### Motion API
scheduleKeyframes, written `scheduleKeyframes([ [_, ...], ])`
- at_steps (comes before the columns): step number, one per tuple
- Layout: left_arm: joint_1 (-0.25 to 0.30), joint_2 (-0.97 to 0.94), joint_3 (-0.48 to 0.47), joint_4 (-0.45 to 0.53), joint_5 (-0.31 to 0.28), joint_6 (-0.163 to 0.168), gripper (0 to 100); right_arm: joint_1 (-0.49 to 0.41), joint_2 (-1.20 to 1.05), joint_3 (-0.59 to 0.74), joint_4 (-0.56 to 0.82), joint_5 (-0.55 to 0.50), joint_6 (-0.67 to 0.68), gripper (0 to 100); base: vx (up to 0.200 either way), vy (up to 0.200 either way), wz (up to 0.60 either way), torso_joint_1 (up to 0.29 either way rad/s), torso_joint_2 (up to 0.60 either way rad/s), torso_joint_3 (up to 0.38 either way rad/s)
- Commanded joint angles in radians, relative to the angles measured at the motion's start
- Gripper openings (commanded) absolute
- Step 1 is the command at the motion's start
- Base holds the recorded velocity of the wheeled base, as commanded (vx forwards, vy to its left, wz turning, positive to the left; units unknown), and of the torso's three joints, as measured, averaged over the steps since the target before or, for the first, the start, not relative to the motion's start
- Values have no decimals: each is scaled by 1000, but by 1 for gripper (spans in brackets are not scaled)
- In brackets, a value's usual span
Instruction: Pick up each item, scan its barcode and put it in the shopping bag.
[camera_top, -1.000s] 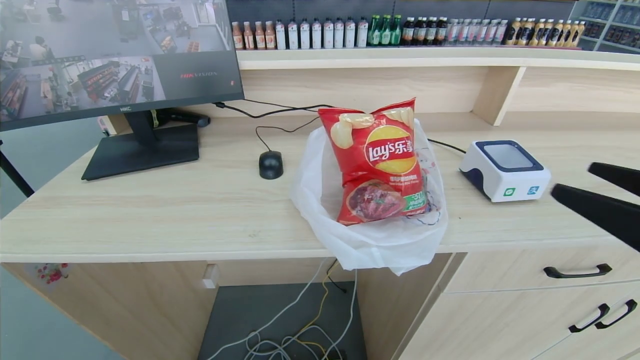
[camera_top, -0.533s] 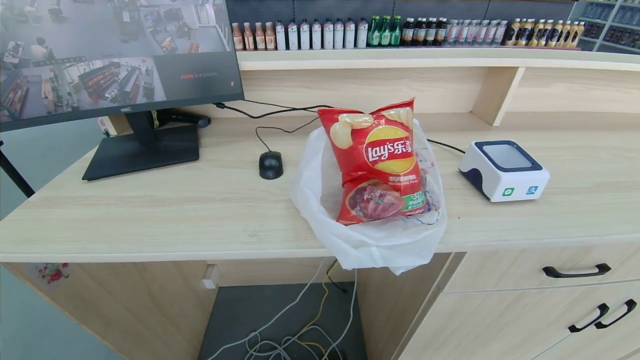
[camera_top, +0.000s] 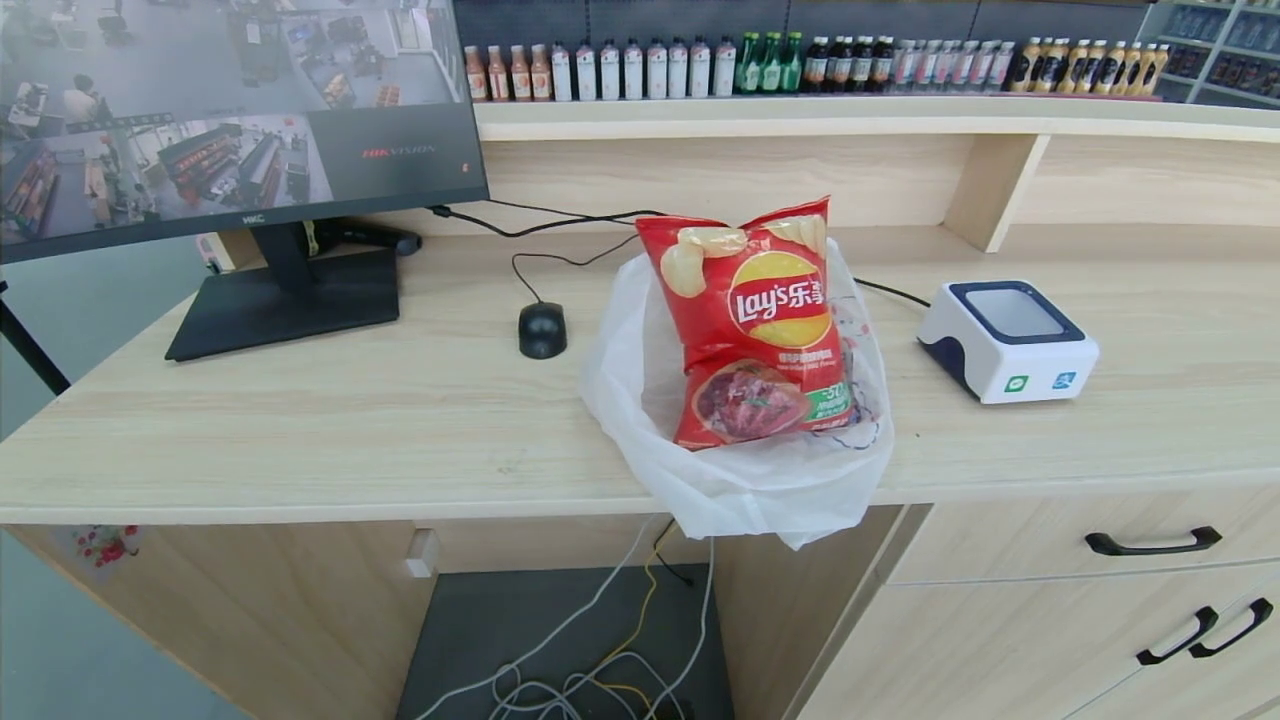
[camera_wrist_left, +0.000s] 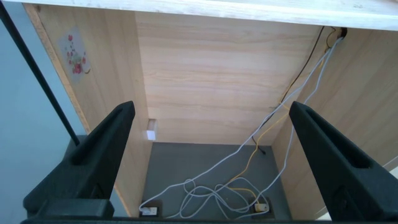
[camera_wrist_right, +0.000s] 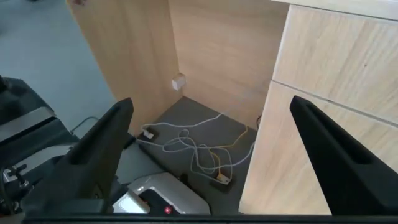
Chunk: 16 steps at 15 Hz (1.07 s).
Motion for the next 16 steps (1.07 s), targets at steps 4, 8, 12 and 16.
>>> scheduleKeyframes([
  [4,-1,0,0,0,-1,0,100,-148,85,-1,0,0,-12,100,0,0,0,0,0,0],
  [8,0,0,0,0,-1,0,100,-324,95,-1,1,2,-51,100,0,0,0,0,0,0],
  [12,-1,0,0,0,-1,0,100,-384,71,-1,1,-4,-120,100,0,0,0,0,0,0],
  [16,0,0,0,0,-1,0,100,-551,42,-1,3,0,-113,100,0,0,0,0,0,0],
])
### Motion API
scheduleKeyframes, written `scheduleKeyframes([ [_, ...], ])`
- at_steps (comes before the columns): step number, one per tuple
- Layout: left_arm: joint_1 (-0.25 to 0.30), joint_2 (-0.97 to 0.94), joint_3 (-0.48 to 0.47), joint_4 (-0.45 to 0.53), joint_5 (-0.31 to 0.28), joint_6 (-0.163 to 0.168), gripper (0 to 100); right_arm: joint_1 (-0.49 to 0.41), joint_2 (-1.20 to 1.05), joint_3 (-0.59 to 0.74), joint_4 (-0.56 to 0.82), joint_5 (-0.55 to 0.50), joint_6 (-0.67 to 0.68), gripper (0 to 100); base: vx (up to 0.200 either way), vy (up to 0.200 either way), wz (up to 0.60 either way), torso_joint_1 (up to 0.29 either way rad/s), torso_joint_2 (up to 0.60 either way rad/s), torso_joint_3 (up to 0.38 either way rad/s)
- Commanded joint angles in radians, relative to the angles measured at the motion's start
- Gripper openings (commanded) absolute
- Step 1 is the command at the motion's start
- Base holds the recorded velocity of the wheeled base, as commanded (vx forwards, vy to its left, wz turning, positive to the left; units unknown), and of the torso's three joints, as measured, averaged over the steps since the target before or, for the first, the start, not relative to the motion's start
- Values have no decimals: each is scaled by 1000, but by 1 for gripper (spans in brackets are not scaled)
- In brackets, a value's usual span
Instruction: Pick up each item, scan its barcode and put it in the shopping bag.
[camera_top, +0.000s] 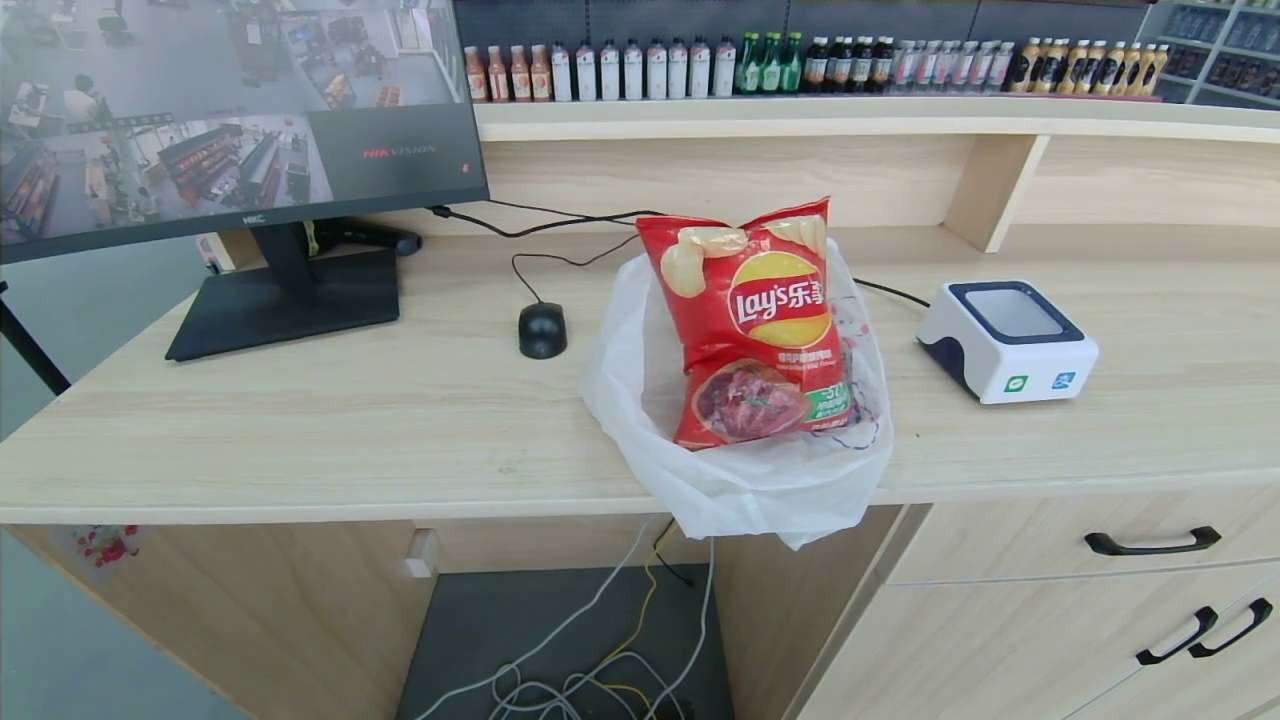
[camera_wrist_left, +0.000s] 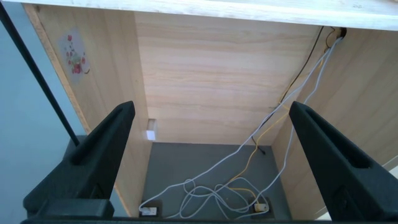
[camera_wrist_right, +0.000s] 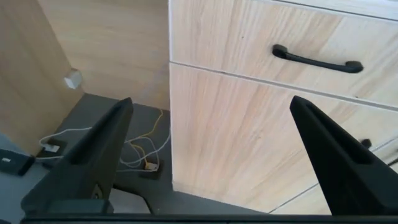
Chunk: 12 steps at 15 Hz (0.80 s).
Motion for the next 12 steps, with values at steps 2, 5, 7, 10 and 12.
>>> scheduleKeyframes([
  [2,1,0,0,0,0,0,100,-74,-65,3,-3,37,6,100,0,0,0,0,0,0],
  [5,1,0,0,0,0,0,100,-87,-89,27,-69,-47,43,100,0,0,0,0,0,0],
  [7,1,0,0,0,2,0,100,-87,-89,30,-48,-155,158,100,0,0,0,0,0,0],
  [10,-1,0,0,2,0,6,100,-85,-89,30,-34,-135,136,100,0,0,0,0,0,0],
  [12,-1,0,0,2,0,4,100,-85,-89,29,-19,-104,104,100,0,0,0,0,0,0],
])
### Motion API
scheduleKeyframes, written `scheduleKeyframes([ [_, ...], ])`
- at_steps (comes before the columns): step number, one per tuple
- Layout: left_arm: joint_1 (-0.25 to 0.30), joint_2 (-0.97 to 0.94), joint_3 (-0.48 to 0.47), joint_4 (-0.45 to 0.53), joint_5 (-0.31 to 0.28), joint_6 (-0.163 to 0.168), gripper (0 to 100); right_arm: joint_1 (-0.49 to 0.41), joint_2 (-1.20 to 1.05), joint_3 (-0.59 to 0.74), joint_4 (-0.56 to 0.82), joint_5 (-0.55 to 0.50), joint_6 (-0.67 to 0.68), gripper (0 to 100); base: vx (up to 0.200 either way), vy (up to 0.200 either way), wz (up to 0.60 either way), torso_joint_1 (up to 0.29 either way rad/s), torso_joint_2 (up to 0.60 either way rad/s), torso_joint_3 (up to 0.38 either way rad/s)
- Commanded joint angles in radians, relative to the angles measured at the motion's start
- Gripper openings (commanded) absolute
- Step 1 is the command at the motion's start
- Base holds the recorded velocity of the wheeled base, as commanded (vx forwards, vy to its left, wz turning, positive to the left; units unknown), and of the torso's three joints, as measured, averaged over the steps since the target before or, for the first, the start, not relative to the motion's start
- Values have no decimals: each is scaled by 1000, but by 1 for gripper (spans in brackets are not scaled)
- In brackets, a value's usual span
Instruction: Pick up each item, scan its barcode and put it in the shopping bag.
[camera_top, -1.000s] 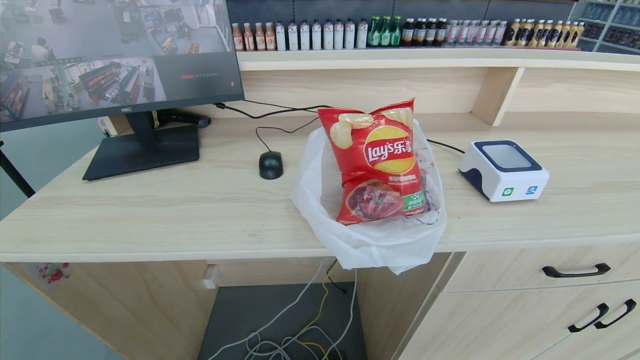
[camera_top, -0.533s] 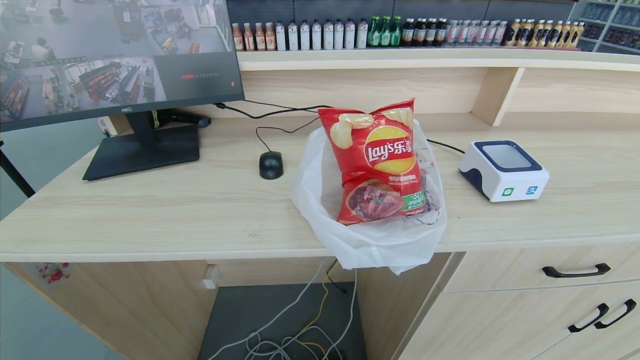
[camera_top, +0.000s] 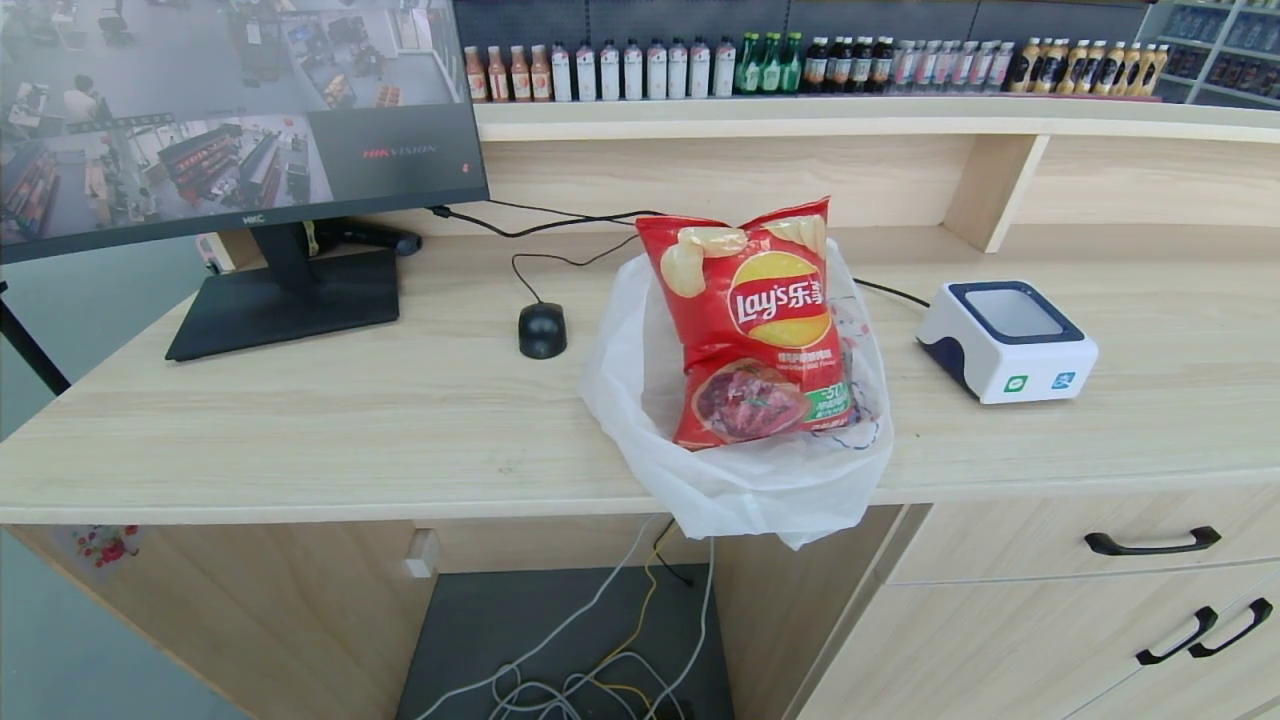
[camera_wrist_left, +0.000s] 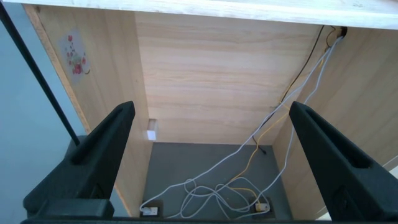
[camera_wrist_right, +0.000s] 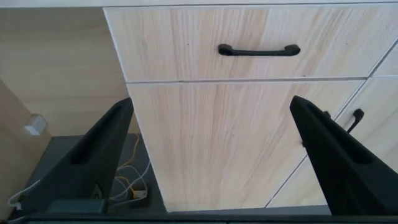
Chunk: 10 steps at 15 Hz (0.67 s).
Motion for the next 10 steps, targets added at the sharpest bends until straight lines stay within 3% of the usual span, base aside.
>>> scheduleKeyframes([
  [1,1,0,0,-1,0,-3,100,0,0,-1,1,3,0,100,0,0,0,0,0,0],
  [3,0,0,0,1,0,-4,100,0,0,1,0,7,-3,100,0,0,0,0,0,0],
  [7,1,0,0,-1,0,-4,100,0,0,1,0,9,2,100,-200,0,0,4,-1,4],
  [10,0,0,0,1,0,2,100,0,0,1,0,9,0,100,0,0,0,0,0,0],
])
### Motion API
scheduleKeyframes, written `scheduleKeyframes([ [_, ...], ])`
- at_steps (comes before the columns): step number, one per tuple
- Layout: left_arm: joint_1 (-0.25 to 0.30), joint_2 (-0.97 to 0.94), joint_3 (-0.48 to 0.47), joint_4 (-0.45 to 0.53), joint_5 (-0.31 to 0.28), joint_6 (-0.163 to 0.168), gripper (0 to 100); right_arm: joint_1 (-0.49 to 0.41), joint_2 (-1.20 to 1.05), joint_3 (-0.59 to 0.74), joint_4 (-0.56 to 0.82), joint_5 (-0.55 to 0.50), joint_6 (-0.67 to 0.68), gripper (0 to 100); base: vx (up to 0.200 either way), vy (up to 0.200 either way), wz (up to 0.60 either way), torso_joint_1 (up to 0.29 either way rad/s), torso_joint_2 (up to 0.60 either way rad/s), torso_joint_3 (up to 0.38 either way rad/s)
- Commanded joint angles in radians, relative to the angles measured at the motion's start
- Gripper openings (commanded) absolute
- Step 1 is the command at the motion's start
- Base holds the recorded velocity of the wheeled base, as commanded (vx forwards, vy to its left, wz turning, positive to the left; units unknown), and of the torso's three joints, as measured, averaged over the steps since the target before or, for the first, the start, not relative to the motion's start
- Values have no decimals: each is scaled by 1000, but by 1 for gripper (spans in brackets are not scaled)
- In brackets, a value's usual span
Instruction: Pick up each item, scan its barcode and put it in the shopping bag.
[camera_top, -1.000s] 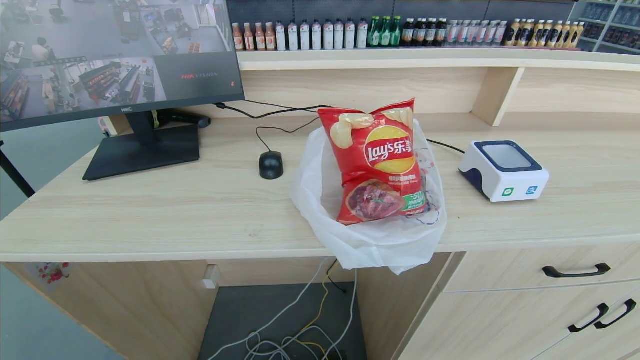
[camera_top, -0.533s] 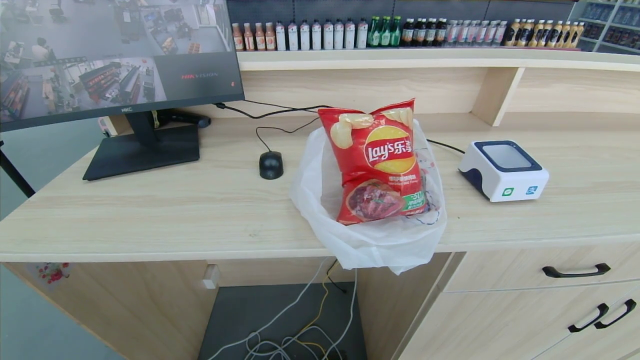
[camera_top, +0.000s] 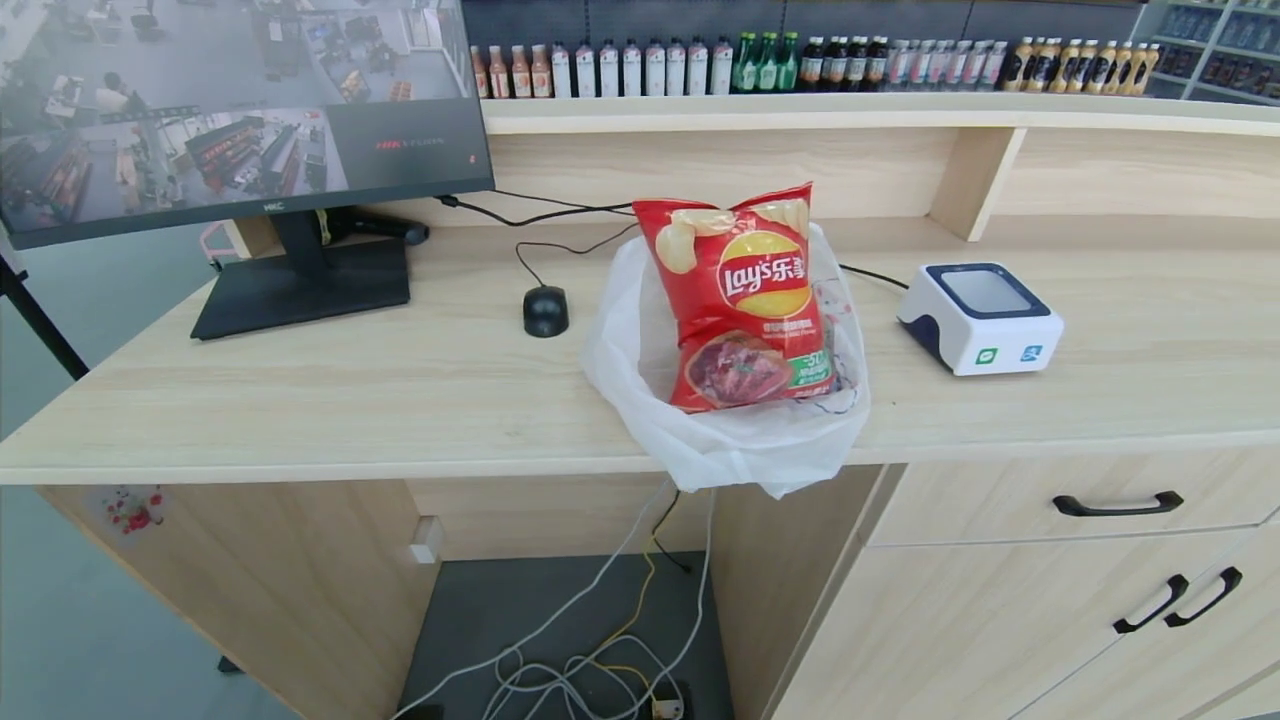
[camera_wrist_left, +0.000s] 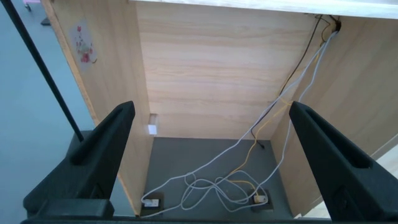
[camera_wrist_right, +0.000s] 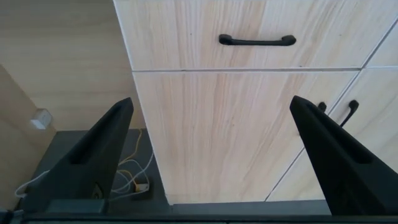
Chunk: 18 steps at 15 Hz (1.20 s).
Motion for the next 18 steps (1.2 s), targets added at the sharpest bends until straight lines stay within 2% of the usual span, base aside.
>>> scheduleKeyframes([
  [1,0,0,0,0,0,-1,100,0,0,0,0,0,-1,100,0,0,0,0,0,0],
  [2,1,0,0,-1,0,-7,100,0,0,0,0,0,2,100,0,0,0,0,0,0],
  [18,1,0,0,-1,2,-13,100,0,0,0,1,0,12,100,0,-200,0,5,4,1],
])
